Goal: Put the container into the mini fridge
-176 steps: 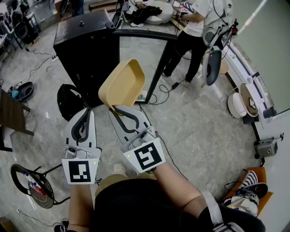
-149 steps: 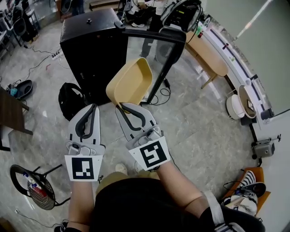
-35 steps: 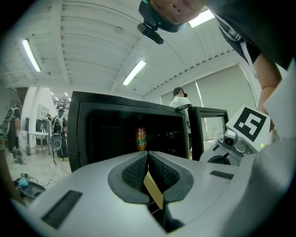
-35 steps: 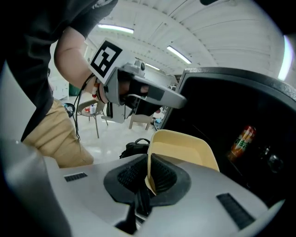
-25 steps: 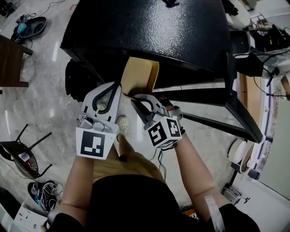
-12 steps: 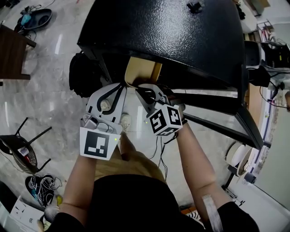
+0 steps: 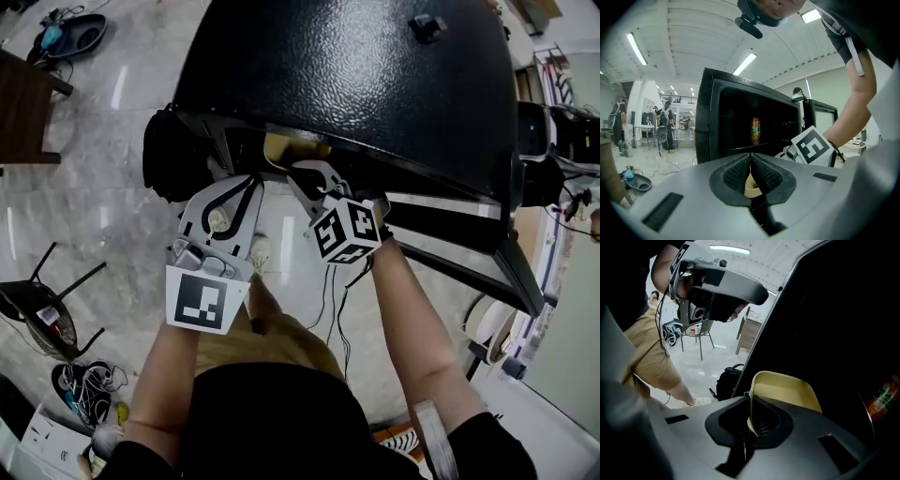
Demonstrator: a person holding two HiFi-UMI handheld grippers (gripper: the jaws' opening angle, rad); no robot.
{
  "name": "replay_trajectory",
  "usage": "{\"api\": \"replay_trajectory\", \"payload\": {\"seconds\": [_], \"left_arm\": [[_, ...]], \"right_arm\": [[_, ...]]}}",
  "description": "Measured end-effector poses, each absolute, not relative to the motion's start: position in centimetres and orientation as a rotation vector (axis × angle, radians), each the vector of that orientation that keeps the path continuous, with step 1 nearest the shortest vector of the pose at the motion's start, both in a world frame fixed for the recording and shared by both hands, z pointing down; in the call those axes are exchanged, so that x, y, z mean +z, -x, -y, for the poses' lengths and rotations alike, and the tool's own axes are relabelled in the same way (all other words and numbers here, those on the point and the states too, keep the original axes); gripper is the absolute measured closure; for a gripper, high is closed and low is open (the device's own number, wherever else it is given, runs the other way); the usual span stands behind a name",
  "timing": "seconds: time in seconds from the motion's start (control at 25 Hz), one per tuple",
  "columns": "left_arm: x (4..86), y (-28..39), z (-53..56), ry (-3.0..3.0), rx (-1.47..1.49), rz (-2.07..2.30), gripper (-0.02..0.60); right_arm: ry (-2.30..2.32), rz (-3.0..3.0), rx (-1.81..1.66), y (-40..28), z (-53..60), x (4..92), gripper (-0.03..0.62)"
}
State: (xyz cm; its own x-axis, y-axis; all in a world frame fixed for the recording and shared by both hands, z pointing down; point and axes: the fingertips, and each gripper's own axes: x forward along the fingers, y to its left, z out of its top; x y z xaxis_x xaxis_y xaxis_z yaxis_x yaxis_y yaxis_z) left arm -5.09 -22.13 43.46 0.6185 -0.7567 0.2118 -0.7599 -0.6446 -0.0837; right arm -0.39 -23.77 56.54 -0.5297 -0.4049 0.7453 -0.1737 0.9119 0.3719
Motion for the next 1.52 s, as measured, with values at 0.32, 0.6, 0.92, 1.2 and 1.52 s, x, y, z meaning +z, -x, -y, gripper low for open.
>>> {"api": "replay_trajectory", "payload": {"seconds": [0.32, 0.6, 0.92, 1.2, 1.52], "left_arm": [[44.4, 5.4, 22.7, -2.796, 0.373, 1.288, 0.557], [44.7, 5.0, 23.6, -2.788, 0.348, 1.267, 0.557], [45.4, 5.0, 24.4, -2.778, 0.352, 1.269, 0.557], [46.1, 5.2, 24.4, -2.771, 0.372, 1.266, 0.557], [46.4, 5.3, 24.4, -2.775, 0.377, 1.26, 0.557]], "right_arm": [[-0.426, 2.096, -0.308, -0.4, 27.0, 57.7, 0.548], [-0.416, 2.066, -0.297, -1.1, 28.8, 59.5, 0.548], [-0.424, 2.045, -0.261, -1.4, 29.7, 61.1, 0.548], [-0.423, 2.027, -0.274, -1.6, 30.1, 61.9, 0.546], [-0.443, 2.001, -0.232, -1.9, 30.0, 63.0, 0.546]]}}
